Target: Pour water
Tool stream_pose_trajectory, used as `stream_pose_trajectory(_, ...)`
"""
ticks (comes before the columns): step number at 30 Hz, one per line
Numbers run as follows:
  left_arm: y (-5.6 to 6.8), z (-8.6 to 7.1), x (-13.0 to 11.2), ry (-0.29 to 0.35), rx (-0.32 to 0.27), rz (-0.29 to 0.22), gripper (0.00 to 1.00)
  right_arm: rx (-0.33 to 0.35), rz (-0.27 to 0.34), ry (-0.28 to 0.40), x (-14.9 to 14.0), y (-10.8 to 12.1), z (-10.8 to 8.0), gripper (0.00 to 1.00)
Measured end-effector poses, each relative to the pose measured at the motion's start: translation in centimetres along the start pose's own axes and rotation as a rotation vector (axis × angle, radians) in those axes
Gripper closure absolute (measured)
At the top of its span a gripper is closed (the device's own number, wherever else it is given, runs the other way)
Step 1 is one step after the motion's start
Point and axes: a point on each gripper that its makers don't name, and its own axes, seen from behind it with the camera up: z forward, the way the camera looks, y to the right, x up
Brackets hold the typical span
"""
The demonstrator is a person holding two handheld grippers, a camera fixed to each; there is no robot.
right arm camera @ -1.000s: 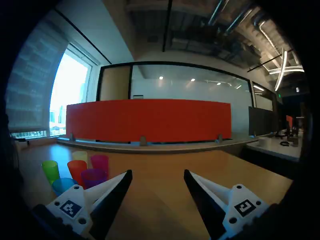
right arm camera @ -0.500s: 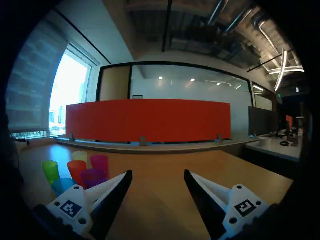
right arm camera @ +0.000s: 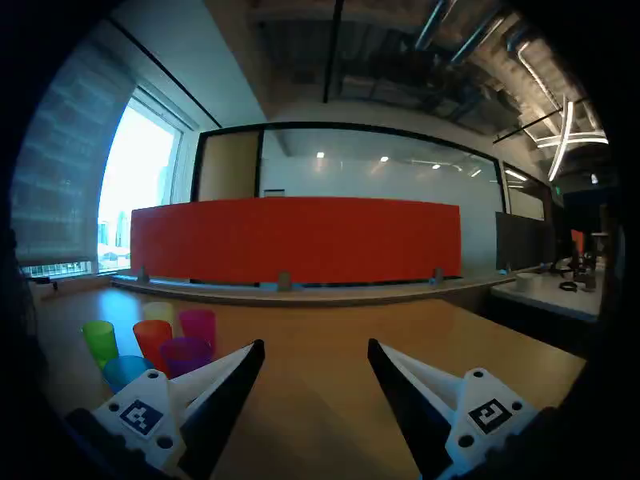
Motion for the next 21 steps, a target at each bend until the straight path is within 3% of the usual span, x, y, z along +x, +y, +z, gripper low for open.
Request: stream_pose_trajectory(21,-0.09,0.06,-0.09,0.000,0.000,0.000,0.01,0.000,0.000,0.000,0.10,-0.09,-0.02,0.00)
